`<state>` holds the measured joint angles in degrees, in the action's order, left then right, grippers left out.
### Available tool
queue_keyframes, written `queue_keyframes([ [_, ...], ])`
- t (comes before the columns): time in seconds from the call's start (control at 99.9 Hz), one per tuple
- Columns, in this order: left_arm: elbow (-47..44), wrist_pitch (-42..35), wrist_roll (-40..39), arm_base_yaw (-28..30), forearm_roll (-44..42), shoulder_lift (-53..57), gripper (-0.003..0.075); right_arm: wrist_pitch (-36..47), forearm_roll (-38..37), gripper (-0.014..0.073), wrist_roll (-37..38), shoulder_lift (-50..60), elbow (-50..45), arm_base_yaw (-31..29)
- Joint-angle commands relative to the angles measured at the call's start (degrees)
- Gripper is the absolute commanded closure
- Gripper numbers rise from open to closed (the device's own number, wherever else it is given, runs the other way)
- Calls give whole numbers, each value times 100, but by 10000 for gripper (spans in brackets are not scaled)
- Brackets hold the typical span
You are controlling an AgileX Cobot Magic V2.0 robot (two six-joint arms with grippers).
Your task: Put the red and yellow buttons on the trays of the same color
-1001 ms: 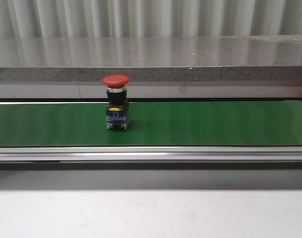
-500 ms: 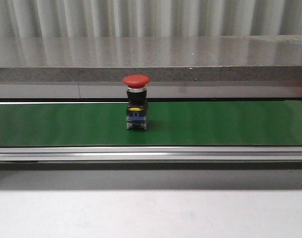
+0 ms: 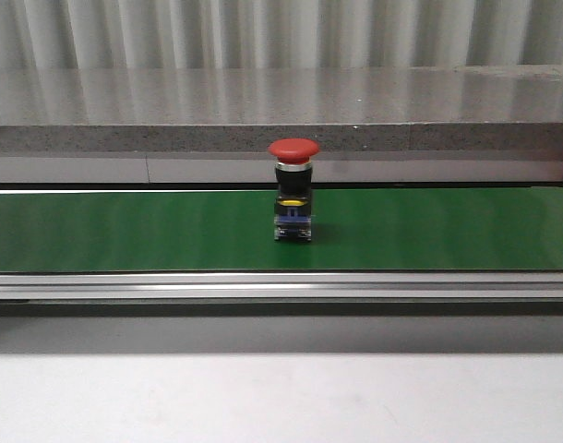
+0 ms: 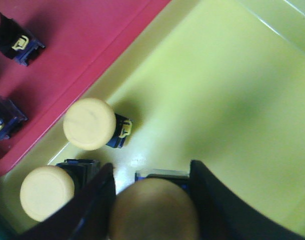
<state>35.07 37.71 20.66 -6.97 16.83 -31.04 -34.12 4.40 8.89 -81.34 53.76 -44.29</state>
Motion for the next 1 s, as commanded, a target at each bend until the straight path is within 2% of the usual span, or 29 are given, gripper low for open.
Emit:
queue_keyframes([
  [0.0, 145, -381, -9, -46, 139, -18, 740, 482, -47, 368, 43, 70, -19, -23],
  [0.52, 145, -381, -9, -46, 139, -18, 740, 2476, 519, 368, 89, 18, -1308, -23],
  [0.991, 145, -381, -9, -46, 139, -18, 740, 2700, 594, 365, 89, -285, -1445, -18],
])
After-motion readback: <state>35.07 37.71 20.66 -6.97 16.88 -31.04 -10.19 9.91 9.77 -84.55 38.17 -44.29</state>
